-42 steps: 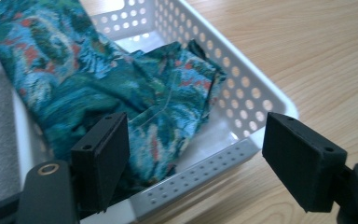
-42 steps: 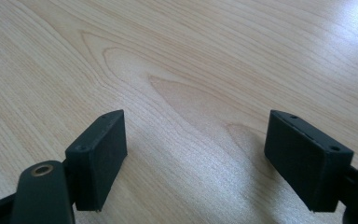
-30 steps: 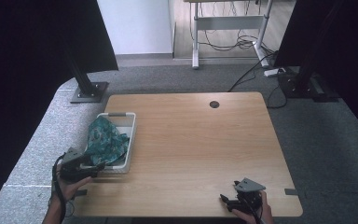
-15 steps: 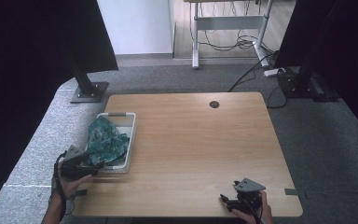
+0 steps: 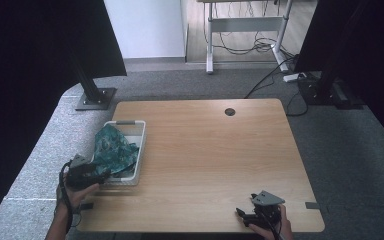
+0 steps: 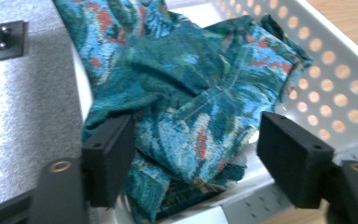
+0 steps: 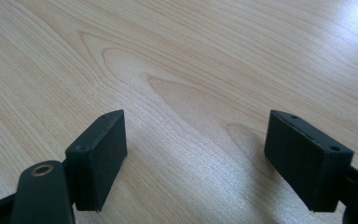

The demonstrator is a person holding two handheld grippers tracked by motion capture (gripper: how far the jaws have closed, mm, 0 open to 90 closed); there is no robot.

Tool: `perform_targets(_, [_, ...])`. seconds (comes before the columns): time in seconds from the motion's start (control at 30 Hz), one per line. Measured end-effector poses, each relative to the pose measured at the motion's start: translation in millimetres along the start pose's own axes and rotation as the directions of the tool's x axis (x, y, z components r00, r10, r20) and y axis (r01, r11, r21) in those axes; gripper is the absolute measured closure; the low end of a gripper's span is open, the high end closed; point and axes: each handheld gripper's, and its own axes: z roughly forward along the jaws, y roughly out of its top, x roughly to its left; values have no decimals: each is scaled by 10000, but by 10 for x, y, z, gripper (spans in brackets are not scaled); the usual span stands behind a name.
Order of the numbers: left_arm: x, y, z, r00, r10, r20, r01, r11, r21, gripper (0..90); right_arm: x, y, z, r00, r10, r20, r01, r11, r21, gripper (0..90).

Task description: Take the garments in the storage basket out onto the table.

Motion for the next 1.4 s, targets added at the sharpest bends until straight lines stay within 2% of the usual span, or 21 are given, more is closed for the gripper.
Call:
perform_targets(0.17, [5, 15, 30, 9994, -134, -328, 137, 9999, 79, 351, 1, 0, 0, 10000, 4, 11, -4, 10000, -4, 205])
perform_targets(0.23, [10, 17, 33, 9982, -215, -560, 219, 9997, 70, 408, 1, -1, 0, 10000, 4, 13, -4, 10000, -8, 206])
perform_targets(0.3, [15, 20, 31, 9977, -304, -604, 308, 9995, 69, 453, 1, -1, 0, 10000, 5, 13, -5, 10000, -8, 206])
perform_targets(0.33, [21, 23, 29, 9963, -352, -783, 360, 9993, 78, 484, 1, -1, 0, 10000, 5, 13, -5, 10000, -11, 206])
perform_targets(0.43, [31, 24, 24, 9950, -446, -893, 454, 9989, 71, 532, 1, -1, 0, 10000, 7, 15, -7, 10000, -12, 206])
perform_targets(0.5, [43, 22, 20, 9939, -483, -989, 490, 9988, 50, 610, 1, -2, 0, 10000, 7, 17, -7, 10000, -15, 206])
perform_targets(0.53, [52, 21, 17, 9936, -519, -1001, 527, 9986, 54, 610, 1, -2, 0, 10000, 7, 17, -7, 10000, -15, 206])
perform_targets(0.57, [70, 19, 14, 9934, -696, -912, 703, 9975, 55, 656, 1, -2, 0, 10000, 7, 17, -7, 10000, -15, 206])
perform_targets(0.6, [70, 19, 14, 9934, -696, -912, 703, 9975, 55, 675, 1, -2, 0, 10000, 7, 17, -7, 10000, -15, 206])
perform_targets(0.63, [84, 4, 39, 9942, -682, -830, 710, 9970, 318, 696, 1, -2, 0, 10000, 8, 17, -8, 10000, -16, 206])
perform_targets(0.73, [93, -30, 75, 9937, -771, -810, 810, 9957, 455, 743, 1, -3, 0, 10000, 6, 18, -6, 10000, -21, 205])
perform_targets(0.9, [133, -44, 64, 9920, -1058, -695, 1087, 9933, 387, 815, 0, -3, -1, 10000, 5, 15, -5, 10000, -24, 206])
perform_targets(1.2, [156, -68, 8, 9881, -1447, -526, 1447, 9895, -35, 878, 3, -6, -2, 10000, 28, 43, -27, 10000, -35, 205])
perform_targets(1.4, [153, -81, -72, 9903, -1347, -341, 1338, 9906, -269, 884, 4, -6, -1, 10000, 44, 61, -44, 10000, -36, 204])
